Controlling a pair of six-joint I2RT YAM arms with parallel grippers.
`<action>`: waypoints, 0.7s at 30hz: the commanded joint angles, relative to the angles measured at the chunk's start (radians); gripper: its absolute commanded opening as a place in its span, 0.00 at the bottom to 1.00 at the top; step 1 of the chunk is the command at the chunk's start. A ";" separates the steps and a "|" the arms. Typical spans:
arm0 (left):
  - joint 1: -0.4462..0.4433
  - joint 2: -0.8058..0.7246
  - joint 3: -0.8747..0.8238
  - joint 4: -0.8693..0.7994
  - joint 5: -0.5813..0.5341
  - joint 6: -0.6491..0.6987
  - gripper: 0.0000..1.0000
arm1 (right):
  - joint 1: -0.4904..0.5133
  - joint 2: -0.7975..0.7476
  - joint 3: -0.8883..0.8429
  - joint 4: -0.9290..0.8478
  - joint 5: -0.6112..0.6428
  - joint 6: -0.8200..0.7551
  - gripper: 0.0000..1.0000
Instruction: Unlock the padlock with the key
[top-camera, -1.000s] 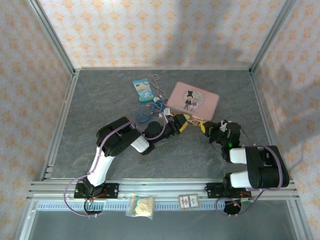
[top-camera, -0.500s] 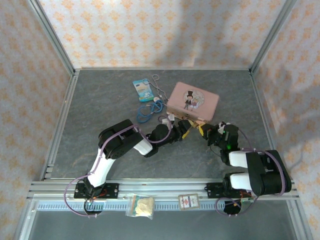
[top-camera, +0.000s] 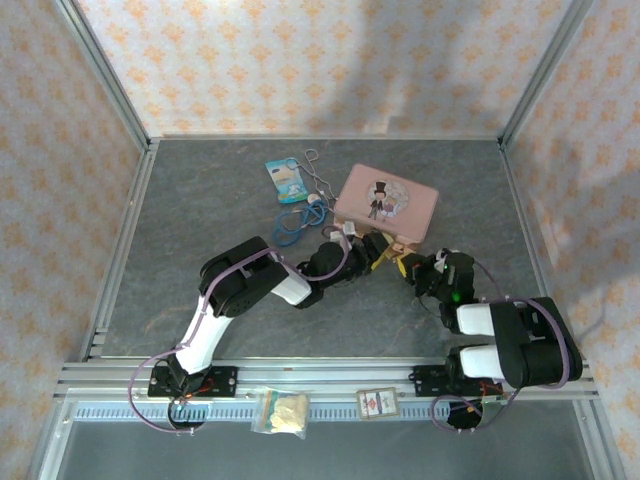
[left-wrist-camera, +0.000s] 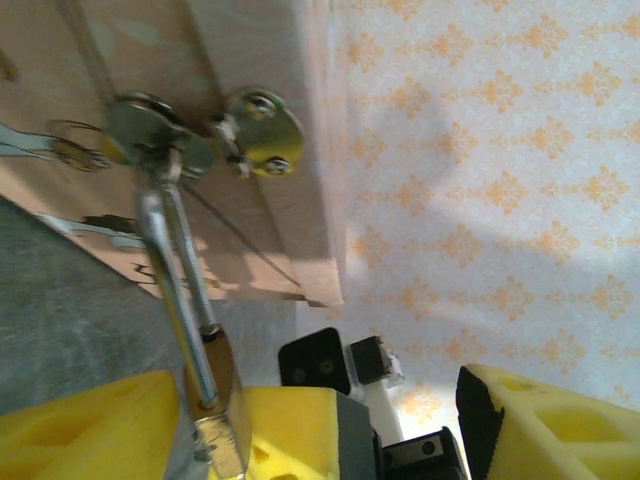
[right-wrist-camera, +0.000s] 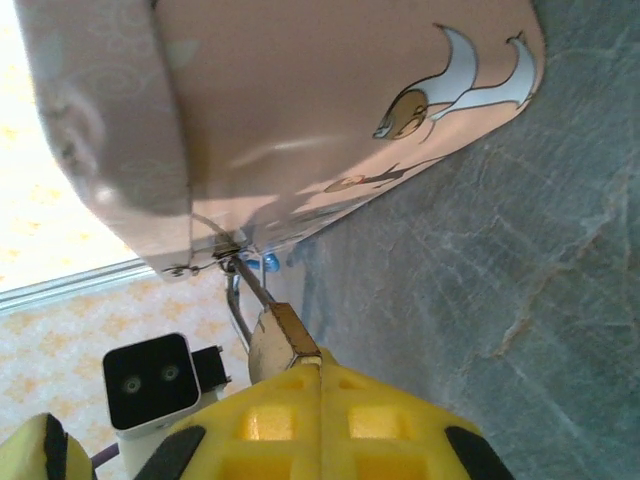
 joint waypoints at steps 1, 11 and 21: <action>0.034 -0.088 -0.052 -0.028 -0.009 0.066 0.71 | 0.002 -0.008 0.038 -0.103 0.069 -0.119 0.09; 0.199 -0.271 -0.089 -0.225 0.094 0.281 0.72 | 0.037 -0.181 0.197 -0.535 0.277 -0.470 0.38; 0.359 -0.304 0.058 -0.540 0.103 0.522 0.73 | 0.281 -0.105 0.473 -0.887 0.537 -0.724 0.57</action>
